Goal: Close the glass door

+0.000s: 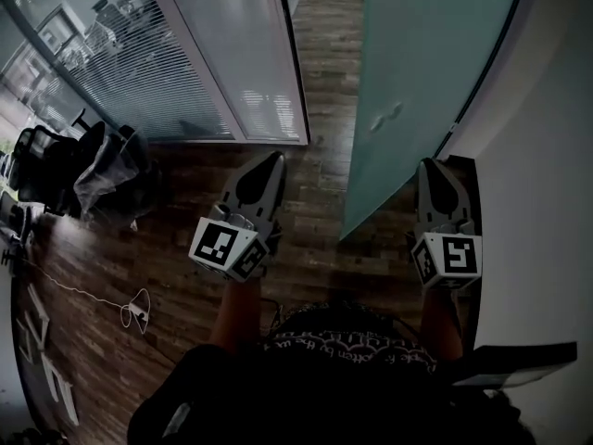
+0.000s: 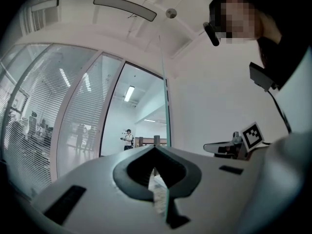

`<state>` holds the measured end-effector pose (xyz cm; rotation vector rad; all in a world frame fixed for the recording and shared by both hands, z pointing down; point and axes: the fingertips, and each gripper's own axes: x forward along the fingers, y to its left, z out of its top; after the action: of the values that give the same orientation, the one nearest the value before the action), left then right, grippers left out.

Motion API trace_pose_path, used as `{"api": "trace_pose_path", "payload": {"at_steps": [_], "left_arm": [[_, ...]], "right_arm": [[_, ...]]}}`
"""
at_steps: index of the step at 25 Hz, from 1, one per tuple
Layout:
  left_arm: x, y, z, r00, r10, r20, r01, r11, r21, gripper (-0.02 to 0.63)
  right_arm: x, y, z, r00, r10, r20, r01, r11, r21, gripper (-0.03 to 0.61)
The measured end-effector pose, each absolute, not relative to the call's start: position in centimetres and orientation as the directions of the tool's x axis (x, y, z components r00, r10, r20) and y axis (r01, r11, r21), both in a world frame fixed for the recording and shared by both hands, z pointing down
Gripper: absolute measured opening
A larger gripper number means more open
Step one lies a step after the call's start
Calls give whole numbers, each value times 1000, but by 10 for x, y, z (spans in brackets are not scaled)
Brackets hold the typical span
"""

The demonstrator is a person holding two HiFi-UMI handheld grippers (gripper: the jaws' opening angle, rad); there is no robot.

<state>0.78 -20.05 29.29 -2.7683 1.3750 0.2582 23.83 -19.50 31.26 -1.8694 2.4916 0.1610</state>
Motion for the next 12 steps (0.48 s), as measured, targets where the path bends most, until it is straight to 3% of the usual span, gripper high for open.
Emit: {"api": "trace_pose_path", "payload": {"at_steps": [4, 8, 12], "left_arm": [[7, -213, 301, 577, -802, -151, -810, -586, 15, 2], [3, -226, 311, 568, -814, -122, -821, -571, -6, 2], [-3, -242, 308, 561, -816, -140, -825, -565, -7, 2]], "right_arm": [[239, -216, 322, -332, -942, -49, -942, 329, 70, 10], [224, -241, 346, -444, -895, 46, -894, 446, 45, 95], [217, -271, 362, -483, -872, 81, -870, 488, 73, 129]]}}
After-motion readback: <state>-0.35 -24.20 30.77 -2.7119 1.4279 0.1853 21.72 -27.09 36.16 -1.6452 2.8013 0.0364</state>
